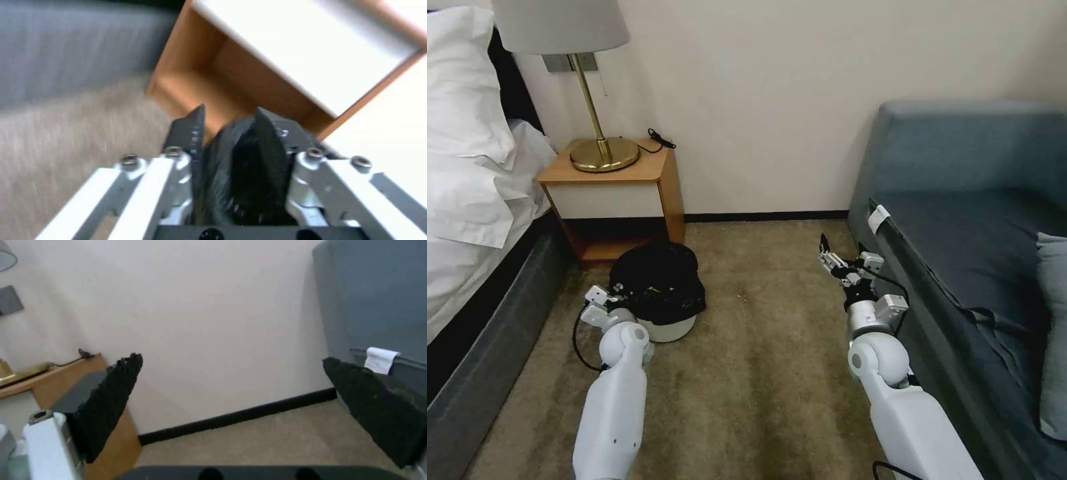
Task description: Pick up the trash bin, then pick up the garbage on the floor and place it into the trash bin.
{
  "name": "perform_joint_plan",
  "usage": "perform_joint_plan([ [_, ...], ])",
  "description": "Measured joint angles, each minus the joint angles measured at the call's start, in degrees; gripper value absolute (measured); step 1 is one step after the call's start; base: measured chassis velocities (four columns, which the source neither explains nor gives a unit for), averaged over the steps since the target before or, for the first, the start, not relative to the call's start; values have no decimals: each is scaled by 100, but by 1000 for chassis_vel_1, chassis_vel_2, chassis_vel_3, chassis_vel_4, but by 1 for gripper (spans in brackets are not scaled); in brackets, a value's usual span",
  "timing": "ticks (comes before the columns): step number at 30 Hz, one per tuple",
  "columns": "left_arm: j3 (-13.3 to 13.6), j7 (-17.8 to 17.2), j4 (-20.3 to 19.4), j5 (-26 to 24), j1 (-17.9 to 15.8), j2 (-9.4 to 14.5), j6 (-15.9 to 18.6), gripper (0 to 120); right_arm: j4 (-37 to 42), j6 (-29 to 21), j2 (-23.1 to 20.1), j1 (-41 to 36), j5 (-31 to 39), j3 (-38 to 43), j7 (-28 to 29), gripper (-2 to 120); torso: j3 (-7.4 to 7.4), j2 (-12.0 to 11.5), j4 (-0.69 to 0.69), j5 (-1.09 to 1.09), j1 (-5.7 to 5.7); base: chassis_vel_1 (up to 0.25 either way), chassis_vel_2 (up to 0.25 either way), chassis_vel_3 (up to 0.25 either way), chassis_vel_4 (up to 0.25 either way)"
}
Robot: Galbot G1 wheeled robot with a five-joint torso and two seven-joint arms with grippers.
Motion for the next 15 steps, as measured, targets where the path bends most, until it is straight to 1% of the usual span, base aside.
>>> perform_joint_plan([
  [1, 28, 30, -316, 153, 162, 4, 71, 46, -17, 27, 16, -2, -20, 8, -9, 100, 0, 0, 1, 1, 0, 0, 0, 0, 0],
  [2, 52, 45, -563, 205, 277, 3, 149, 49, -21, 44, 30, -7, -27, 16, -15, 100, 0, 0, 1, -2, 0, 0, 0, 0, 0],
  [3, 52, 45, -563, 205, 277, 3, 149, 49, -21, 44, 30, -7, -27, 16, -15, 100, 0, 0, 1, -2, 0, 0, 0, 0, 0],
  [5, 130, 196, -1289, 327, 576, -30, 419, 59, -21, 62, 57, -32, -33, 56, -31, 100, 0, 0, 1, 0, 0, 0, 0, 0, 0],
  [6, 168, 379, -1583, 484, 692, -44, 574, 65, -22, 72, 65, -40, -35, 77, -41, 100, 0, 0, 0, -1, 0, 0, 0, 0, 0],
  [7, 168, 379, -1583, 484, 692, -44, 574, 65, -22, 72, 65, -40, -35, 77, -41, 100, 0, 0, 0, -1, 0, 0, 0, 0, 0],
  [8, 188, 769, -1905, 856, 836, -56, 768, 70, -21, 82, 71, -45, -43, 106, -48, 100, 0, 0, -1, -1, 0, 0, 0, 0, 0],
  [9, 182, 1234, -2115, 1343, 949, -60, 882, 74, -22, 91, 76, -51, -64, 144, -51, 100, 0, 1, 0, 1, 0, 0, 0, 0, 0],
  [10, 182, 1234, -2115, 1343, 949, -60, 882, 74, -22, 91, 76, -51, -64, 144, -51, 100, 0, 1, 0, 1, 0, 0, 0, 0, 0],
  [11, 170, 1622, -2226, 1854, 1023, -56, 935, 81, -25, 104, 83, -63, -98, 187, -56, 100, -1, 1, 0, 1, 0, 0, 0, 0, 0],
  [12, 149, 1922, -2266, 2375, 1066, -45, 971, 86, -40, 127, 93, -83, -161, 241, -66, 100, 0, 1, 0, -1, 0, 0, 0, 0, 0],
  [13, 126, 2051, -2250, 2645, 1071, -43, 989, 89, -71, 149, 104, -98, -257, 282, -75, 100, 0, 1, 0, -1, 0, 0, 0, 0, 0],
  [14, 126, 2051, -2250, 2645, 1071, -43, 989, 89, -71, 149, 104, -98, -257, 282, -75, 100, 0, 1, 0, -1, 0, 0, 0, 0, 0],
  [15, 66, 2212, -2164, 3050, 1077, -42, 992, 95, -192, 250, 125, -110, -594, 371, -146, 100, 0, 1, -1, -1, 0, 0, 0, 0, 0],
])
